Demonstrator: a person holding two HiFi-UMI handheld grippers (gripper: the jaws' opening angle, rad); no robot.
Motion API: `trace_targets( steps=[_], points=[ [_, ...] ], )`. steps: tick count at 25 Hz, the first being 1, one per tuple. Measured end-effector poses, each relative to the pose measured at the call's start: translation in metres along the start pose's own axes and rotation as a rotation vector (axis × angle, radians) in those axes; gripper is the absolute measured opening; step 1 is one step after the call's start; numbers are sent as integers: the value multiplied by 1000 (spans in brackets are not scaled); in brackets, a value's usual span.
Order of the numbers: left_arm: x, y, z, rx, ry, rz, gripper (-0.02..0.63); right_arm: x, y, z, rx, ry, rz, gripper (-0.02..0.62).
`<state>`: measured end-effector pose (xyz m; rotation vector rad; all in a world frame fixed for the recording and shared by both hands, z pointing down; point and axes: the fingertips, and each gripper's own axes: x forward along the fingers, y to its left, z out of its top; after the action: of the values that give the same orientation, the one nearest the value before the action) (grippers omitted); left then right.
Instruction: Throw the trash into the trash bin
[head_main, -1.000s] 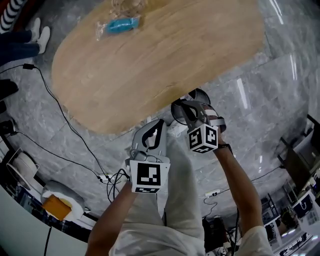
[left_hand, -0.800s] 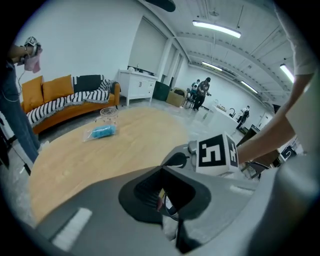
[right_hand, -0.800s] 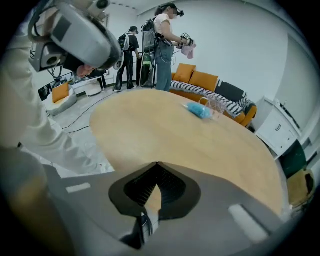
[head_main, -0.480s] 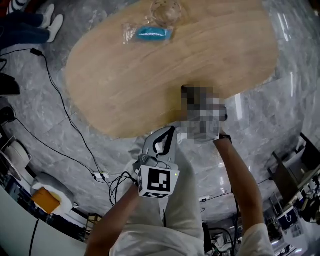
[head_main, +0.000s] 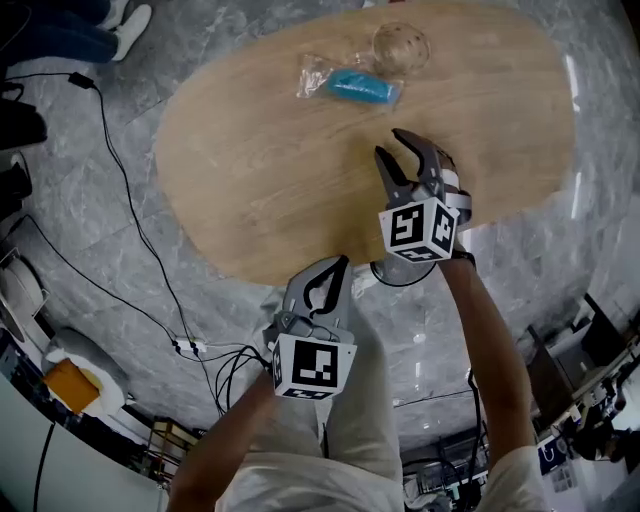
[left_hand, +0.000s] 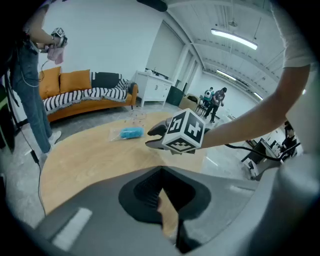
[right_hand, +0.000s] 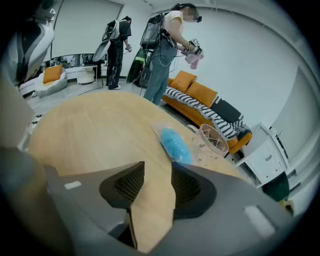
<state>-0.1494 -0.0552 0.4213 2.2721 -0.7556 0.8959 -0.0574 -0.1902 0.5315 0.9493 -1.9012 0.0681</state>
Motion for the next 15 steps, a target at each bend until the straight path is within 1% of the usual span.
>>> trace_targets(
  steps=[2,7,12,13,14,15],
  points=[
    [-2,11,-1,-11,0,9,0,12,-7,8,-44,3,-21,201],
    [-6,33,-4,-39,-4,31,0,36,-30,26,-145,9,-104,267],
    [-10,44,-12,-57,1,39,0,63,-31,18,-238,77,-102,268],
    [-10,45,-12,-59,1,41,0,67,-33,16,-245,88,-104,248],
    [-9,47,-13,-62,1,43,0,68,-35,12,-252,99,-112,170],
    [-8,47,-13,-64,2,44,0,69,-37,10,-258,106,-119,105]
  ],
)
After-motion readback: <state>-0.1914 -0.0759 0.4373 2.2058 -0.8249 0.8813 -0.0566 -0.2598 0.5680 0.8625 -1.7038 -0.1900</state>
